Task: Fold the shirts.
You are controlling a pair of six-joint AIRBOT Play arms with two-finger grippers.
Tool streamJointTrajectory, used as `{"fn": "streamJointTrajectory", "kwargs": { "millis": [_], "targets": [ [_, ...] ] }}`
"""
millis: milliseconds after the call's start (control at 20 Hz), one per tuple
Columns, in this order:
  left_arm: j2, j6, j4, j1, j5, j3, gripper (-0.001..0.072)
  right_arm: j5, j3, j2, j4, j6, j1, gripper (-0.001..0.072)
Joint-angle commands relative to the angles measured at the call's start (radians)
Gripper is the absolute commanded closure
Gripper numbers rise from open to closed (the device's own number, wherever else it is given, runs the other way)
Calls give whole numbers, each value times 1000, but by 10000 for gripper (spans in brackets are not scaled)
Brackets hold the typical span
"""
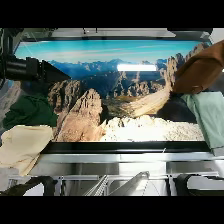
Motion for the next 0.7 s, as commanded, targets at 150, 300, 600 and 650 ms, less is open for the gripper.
{"fn": "streamJointTrajectory", "kwargs": {
  "millis": [150, 300, 600, 650],
  "targets": [
    [0, 0, 2, 1, 68, 0, 700, -23, 63, -15, 334, -254, -132, 690],
    [-1, 0, 1, 0, 87, 0, 701, 74, 83, -12, 344, -206, -173, 690],
    [-2, -1, -2, 0, 59, -52, 701, 229, 81, -6, 50, -37, -238, 692],
    [-2, -1, -2, 0, 60, -70, 700, 263, 76, -6, -55, -36, -238, 691]
  ]
}}
